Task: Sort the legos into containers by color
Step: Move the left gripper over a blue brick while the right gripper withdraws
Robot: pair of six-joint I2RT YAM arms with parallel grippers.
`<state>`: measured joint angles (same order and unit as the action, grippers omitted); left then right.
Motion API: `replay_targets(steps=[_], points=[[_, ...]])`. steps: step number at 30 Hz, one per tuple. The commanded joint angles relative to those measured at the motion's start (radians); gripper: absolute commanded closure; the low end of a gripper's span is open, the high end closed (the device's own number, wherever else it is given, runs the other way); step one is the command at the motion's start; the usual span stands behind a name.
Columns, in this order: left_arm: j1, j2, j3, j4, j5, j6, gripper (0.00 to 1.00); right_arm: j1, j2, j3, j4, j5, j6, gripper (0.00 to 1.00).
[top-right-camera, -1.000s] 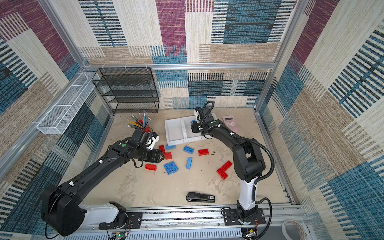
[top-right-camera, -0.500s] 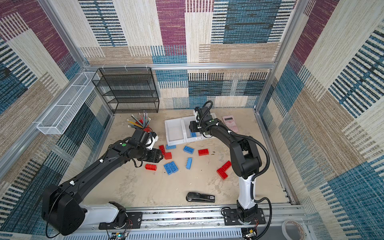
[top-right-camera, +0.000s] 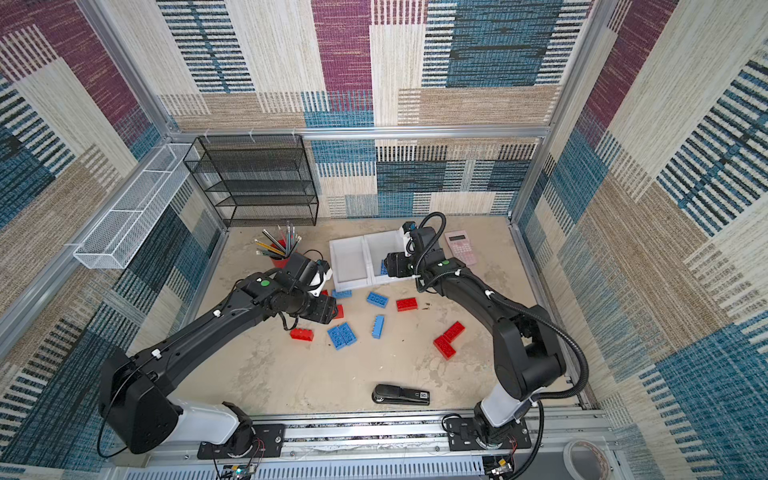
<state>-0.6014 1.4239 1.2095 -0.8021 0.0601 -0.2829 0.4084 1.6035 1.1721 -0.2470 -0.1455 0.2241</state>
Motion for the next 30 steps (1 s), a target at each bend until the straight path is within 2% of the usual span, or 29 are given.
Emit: replay_targets(steps=[1,8,13,30], points=[[-0.006,0.037,0.038,-0.017,0.020,-0.041,0.30,0.001,-0.089,-0.092,0.102,0.039,0.005,0.14],[-0.077,0.149,0.116,-0.013,0.014,-0.086,0.31,-0.011,-0.293,-0.344,0.223,0.104,0.043,0.01],[-0.131,0.245,0.151,-0.007,0.003,-0.121,0.32,-0.033,-0.375,-0.485,0.293,0.107,0.099,0.00],[-0.248,0.475,0.272,0.030,-0.002,-0.195,0.32,-0.072,-0.441,-0.638,0.373,0.052,0.159,0.00]])
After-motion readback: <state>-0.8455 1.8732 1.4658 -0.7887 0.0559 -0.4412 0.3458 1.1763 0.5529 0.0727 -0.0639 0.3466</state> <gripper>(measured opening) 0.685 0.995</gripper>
